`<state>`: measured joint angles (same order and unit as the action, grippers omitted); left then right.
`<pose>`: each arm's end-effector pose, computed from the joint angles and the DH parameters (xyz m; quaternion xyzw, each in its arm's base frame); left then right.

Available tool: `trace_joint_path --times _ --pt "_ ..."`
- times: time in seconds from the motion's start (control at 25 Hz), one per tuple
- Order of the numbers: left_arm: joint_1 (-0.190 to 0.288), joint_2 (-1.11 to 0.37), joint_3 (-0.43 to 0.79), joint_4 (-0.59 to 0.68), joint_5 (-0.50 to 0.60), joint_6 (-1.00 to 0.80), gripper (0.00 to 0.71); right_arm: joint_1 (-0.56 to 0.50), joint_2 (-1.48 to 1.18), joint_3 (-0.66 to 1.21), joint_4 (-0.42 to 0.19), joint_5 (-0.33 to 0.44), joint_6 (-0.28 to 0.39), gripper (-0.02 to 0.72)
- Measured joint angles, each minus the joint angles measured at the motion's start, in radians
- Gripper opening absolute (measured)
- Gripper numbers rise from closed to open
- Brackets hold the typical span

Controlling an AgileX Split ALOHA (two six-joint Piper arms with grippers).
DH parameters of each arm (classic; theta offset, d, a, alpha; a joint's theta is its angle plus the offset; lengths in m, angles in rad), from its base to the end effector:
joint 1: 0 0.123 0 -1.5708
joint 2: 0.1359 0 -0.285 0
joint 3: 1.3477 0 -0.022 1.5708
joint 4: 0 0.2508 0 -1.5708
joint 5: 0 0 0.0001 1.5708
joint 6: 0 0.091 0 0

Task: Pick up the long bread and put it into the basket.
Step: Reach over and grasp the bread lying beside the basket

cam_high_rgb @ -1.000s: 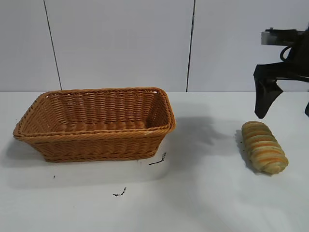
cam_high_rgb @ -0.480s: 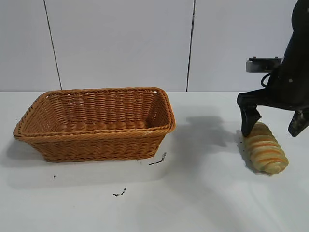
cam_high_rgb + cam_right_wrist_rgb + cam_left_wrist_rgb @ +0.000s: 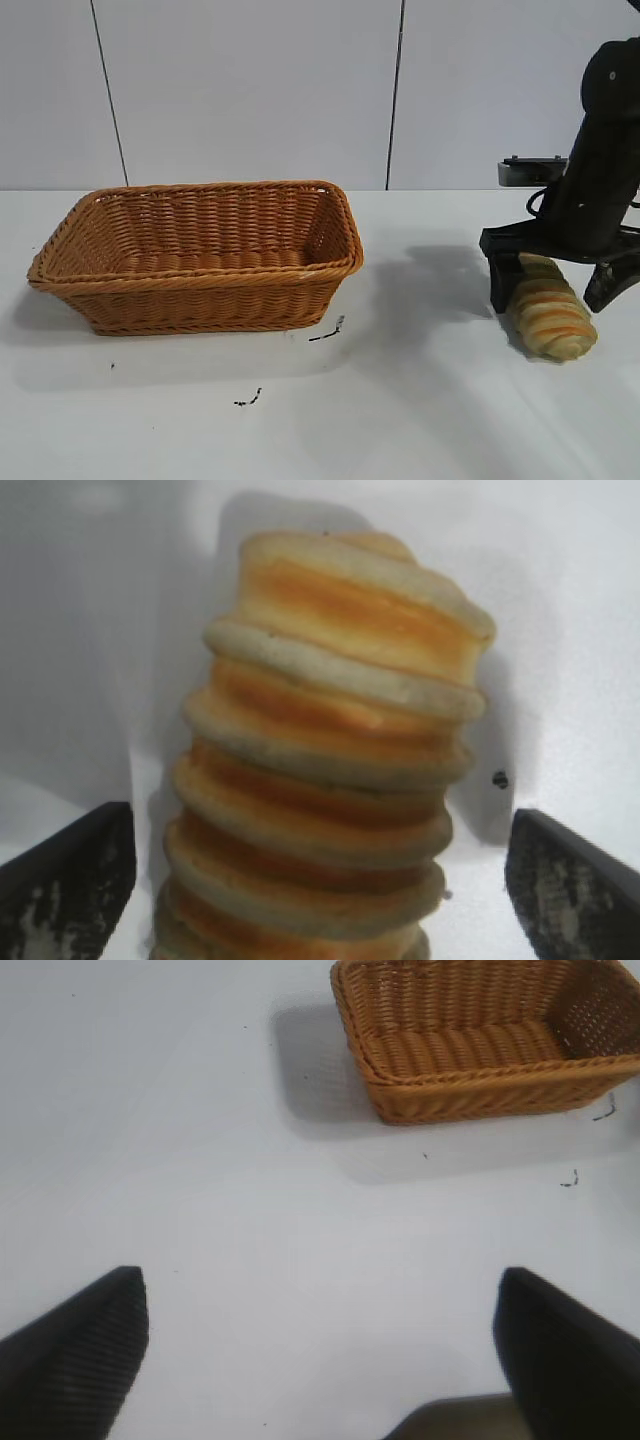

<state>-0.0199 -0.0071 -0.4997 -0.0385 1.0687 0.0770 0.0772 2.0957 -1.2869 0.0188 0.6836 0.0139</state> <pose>-0.0063 -0.0029 0.2766 0.0422 0.8523 -0.0044 0.5213 0.3914 0.0314 0.1091 -0.0248 0.9962 0.0103 0.0823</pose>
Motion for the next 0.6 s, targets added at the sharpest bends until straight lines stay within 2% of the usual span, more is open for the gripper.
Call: trace_joint_path --times 0.08,0.36,0.6 --pt "0.0 0.0 0.0 0.0 0.0 0.0 0.692 0.0 0.0 0.0 0.0 0.001 0.0 0.118" --pt "0.0 0.0 0.0 0.0 0.0 0.0 0.692 0.0 -0.063 -0.008 -0.007 0.051 0.0 0.118" --pt "0.0 0.0 0.0 0.0 0.0 0.0 0.692 0.0 -0.183 -0.124 -0.01 0.192 0.0 0.103"
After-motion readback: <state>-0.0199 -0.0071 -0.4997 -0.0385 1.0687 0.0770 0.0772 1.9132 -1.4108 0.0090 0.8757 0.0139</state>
